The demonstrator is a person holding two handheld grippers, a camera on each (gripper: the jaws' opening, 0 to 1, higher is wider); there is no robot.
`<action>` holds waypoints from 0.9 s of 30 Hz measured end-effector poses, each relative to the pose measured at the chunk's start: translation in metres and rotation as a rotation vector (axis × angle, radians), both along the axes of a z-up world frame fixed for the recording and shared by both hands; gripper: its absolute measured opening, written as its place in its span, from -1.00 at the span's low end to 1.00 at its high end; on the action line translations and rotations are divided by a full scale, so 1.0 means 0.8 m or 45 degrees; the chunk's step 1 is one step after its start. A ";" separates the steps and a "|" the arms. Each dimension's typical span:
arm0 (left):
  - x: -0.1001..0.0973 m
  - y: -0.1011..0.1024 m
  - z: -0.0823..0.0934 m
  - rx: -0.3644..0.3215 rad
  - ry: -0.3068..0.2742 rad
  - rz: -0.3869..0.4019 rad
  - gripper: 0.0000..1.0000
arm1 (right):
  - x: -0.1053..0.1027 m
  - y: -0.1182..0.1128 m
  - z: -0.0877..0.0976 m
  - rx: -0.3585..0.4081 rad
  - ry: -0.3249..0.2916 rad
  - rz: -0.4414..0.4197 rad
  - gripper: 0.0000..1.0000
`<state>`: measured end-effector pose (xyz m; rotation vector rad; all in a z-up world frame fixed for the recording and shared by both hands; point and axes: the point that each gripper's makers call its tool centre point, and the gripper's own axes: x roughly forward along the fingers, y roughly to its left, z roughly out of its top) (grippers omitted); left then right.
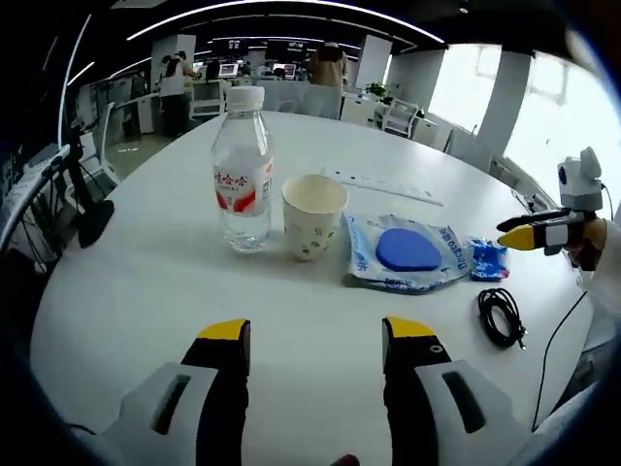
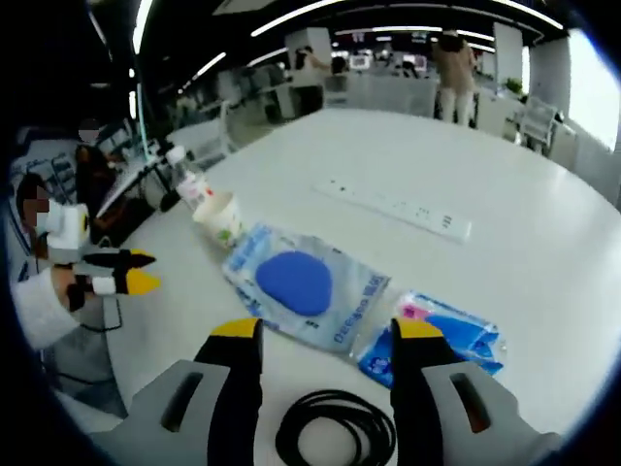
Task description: Arrange the tabletop items into an orderly group along one side of the table until the central work area is clear of visible clutter.
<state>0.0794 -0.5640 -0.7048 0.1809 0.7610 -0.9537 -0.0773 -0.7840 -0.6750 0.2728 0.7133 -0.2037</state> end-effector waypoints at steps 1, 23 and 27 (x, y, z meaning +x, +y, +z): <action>0.001 0.005 0.002 0.002 0.000 -0.008 0.21 | -0.005 0.002 0.003 0.001 -0.008 -0.001 0.13; 0.005 0.069 0.047 -0.013 -0.026 -0.181 0.72 | -0.176 0.059 0.010 0.157 0.018 -0.165 0.64; -0.002 0.079 0.048 0.013 -0.024 -0.228 0.75 | -0.198 0.070 0.012 0.179 0.014 -0.204 0.65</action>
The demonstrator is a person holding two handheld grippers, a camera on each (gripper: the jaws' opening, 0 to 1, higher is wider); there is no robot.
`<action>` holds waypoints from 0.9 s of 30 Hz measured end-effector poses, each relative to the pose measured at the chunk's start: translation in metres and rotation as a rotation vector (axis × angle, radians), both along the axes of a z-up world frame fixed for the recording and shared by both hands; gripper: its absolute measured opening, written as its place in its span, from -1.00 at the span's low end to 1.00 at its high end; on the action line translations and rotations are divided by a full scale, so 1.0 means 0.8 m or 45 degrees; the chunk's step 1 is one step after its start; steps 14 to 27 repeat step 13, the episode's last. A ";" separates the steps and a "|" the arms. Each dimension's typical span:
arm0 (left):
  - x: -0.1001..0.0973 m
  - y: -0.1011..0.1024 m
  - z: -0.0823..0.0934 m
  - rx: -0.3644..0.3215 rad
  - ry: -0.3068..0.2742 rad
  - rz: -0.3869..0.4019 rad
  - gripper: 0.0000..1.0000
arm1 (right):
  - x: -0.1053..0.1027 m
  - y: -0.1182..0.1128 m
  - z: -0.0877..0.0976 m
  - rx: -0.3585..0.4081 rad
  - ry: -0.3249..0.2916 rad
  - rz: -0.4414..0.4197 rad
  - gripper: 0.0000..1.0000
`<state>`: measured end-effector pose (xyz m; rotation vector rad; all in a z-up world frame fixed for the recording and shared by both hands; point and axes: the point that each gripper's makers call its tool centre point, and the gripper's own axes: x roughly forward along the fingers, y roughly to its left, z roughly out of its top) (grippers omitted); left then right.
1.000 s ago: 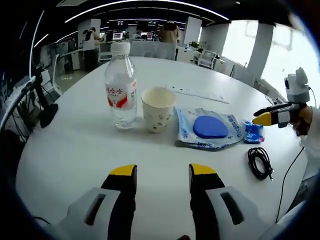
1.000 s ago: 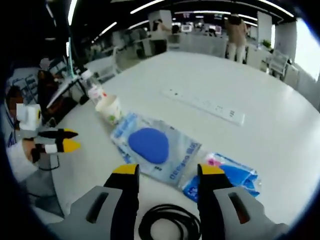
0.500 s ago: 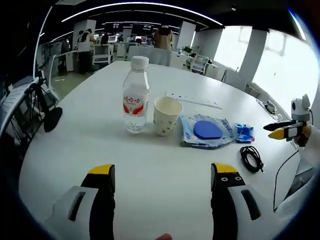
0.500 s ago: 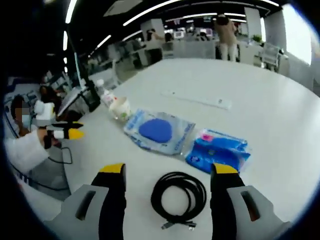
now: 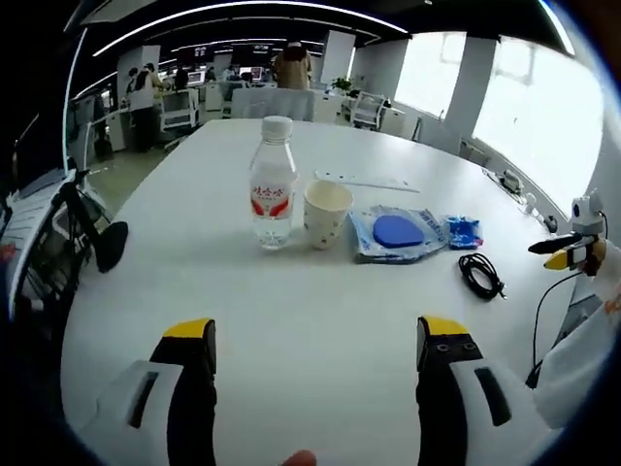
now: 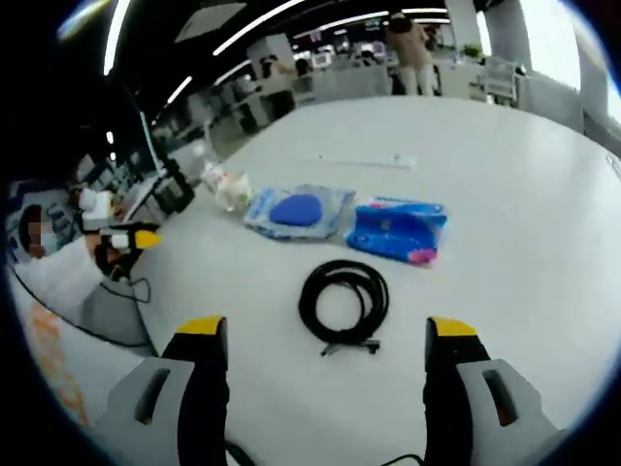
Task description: Arrange the tabletop items into an orderly group along one side of the table until the central work area is clear of visible clutter.
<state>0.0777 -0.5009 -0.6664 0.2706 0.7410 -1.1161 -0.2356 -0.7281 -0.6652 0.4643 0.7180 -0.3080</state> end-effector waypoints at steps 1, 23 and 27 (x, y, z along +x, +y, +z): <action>-0.002 0.002 0.000 0.002 0.002 -0.009 0.76 | -0.004 0.002 0.000 0.006 0.001 -0.006 0.65; -0.020 0.018 -0.011 0.038 0.052 -0.046 0.80 | -0.035 0.023 -0.011 0.073 0.017 -0.071 0.61; -0.020 0.018 -0.011 0.038 0.052 -0.046 0.80 | -0.035 0.023 -0.011 0.073 0.017 -0.071 0.61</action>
